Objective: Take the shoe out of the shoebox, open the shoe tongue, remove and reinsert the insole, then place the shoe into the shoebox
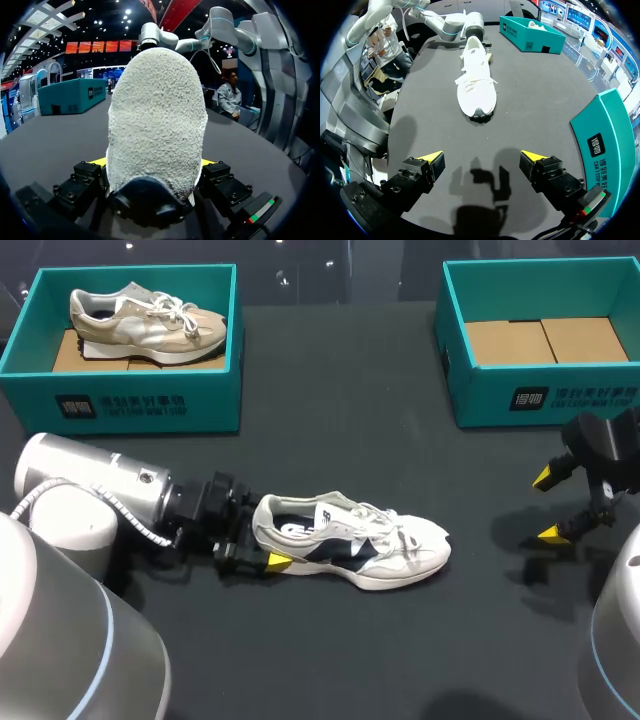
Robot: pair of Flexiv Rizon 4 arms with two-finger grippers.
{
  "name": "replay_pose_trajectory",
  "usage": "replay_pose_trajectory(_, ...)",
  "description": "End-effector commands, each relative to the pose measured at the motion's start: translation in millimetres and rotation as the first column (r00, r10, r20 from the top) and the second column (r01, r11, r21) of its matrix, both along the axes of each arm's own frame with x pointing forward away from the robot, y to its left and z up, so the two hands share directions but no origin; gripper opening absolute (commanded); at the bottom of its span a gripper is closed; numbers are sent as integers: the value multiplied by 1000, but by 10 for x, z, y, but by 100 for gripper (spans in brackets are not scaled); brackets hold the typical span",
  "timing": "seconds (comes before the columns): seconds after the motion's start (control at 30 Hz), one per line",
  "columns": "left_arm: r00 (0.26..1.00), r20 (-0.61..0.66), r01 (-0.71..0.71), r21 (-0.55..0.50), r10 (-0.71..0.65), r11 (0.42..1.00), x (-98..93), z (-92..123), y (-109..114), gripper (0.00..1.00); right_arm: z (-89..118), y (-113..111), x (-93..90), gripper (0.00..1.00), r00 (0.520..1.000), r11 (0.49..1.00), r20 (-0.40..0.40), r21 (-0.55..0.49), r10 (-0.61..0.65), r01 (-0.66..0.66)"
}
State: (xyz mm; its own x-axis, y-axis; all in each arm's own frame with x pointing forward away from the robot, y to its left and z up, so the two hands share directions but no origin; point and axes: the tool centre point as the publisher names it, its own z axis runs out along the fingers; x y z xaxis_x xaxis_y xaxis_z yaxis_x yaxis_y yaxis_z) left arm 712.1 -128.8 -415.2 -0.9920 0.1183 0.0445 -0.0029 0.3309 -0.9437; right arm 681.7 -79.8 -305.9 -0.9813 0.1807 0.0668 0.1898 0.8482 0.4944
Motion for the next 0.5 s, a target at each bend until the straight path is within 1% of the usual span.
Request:
replay_pose_trajectory(0.03, 998, 16, -68, 5, 68, 998, -44, 36, 47, 0, 3, 5, -14, 100, 1000, 1000, 1, -3, -2, 2)
replay_pose_trajectory(0.2, 996, 30, -90, 6, 89, 996, -46, 64, 66, 0, 3, 5, -14, 100, 1000, 1000, 1, -3, -2, 2)
replay_pose_trajectory(0.5, 993, 23, -114, 9, 114, 993, -6, 37, 98, 0, 3, 5, -14, 100, 1000, 1000, 1, -3, -2, 2)
